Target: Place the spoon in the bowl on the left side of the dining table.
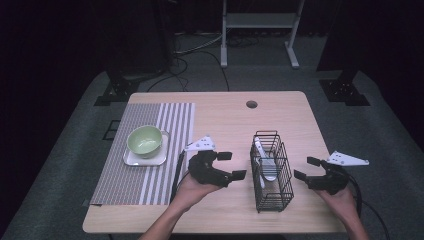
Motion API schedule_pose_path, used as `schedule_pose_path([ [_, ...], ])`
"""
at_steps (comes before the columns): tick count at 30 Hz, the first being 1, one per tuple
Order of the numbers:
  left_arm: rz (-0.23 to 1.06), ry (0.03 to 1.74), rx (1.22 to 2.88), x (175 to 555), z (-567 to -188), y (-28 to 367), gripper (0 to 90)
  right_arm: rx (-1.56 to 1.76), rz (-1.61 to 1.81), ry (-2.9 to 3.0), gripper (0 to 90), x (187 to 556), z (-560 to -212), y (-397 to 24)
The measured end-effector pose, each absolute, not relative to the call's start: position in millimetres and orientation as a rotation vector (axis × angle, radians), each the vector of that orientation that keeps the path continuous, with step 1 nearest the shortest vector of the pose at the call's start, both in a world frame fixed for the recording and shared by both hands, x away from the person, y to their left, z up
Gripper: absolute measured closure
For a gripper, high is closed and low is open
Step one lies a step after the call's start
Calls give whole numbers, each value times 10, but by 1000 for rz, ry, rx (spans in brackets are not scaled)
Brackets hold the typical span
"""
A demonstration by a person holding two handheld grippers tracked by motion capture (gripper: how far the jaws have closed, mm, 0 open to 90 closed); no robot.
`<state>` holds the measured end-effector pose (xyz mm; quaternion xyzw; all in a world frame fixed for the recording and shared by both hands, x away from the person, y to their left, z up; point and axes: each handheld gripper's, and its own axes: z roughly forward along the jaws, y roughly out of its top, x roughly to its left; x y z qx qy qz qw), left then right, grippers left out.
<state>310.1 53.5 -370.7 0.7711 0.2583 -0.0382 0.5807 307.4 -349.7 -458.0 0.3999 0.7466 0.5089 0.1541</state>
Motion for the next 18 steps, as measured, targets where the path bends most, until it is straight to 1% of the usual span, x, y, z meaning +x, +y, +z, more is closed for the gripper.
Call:
schedule_pose_path([
  [8, -82, 595, 1839, 3135, -3718, 336, 142, 1142, 1462, 2126, 129, 3071, -4570, -3515],
  [10, -74, 598, 1844, 3145, -3721, 295, 172, 1142, 1461, 2124, 130, 3065, -4565, -3516],
  [12, -75, 607, 1853, 3165, -3729, 255, 178, 1144, 1462, 2121, 130, 3060, -4562, -3517],
  [13, -72, 606, 1855, 3175, -3734, 237, 203, 1143, 1461, 2122, 129, 3059, -4560, -3517],
  [16, -74, 618, 1854, 3192, -3743, 200, 215, 1142, 1459, 2123, 130, 3056, -4557, -3516],
  [17, -75, 622, 1856, 3197, -3747, 186, 228, 1137, 1458, 2123, 130, 3055, -4554, -3516],
  [18, -74, 631, 1855, 3206, -3757, 161, 259, 1134, 1458, 2122, 130, 3055, -4553, -3518],
])
